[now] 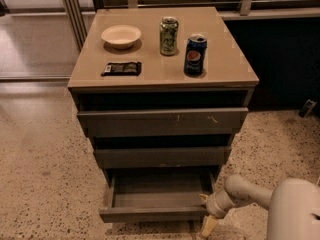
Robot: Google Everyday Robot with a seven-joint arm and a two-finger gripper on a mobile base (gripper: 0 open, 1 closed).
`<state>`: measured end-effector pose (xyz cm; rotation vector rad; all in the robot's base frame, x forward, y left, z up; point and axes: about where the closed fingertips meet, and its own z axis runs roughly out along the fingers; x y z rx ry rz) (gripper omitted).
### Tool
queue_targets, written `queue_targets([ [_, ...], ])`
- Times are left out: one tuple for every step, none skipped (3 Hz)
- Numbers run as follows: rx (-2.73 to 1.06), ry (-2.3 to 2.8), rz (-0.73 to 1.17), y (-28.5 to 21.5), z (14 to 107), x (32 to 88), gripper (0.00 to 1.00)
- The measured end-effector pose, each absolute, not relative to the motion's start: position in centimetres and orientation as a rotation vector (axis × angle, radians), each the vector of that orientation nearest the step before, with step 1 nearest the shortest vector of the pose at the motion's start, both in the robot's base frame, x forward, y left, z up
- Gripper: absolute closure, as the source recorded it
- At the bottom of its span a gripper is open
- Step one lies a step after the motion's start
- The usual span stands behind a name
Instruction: Open bottom drawer
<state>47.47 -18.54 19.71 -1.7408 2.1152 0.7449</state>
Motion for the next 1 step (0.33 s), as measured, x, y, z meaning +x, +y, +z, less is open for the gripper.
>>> queue_targets([
  [-1.741, 2.115, 0.745, -18.54, 19.71, 47.46, 0.0],
])
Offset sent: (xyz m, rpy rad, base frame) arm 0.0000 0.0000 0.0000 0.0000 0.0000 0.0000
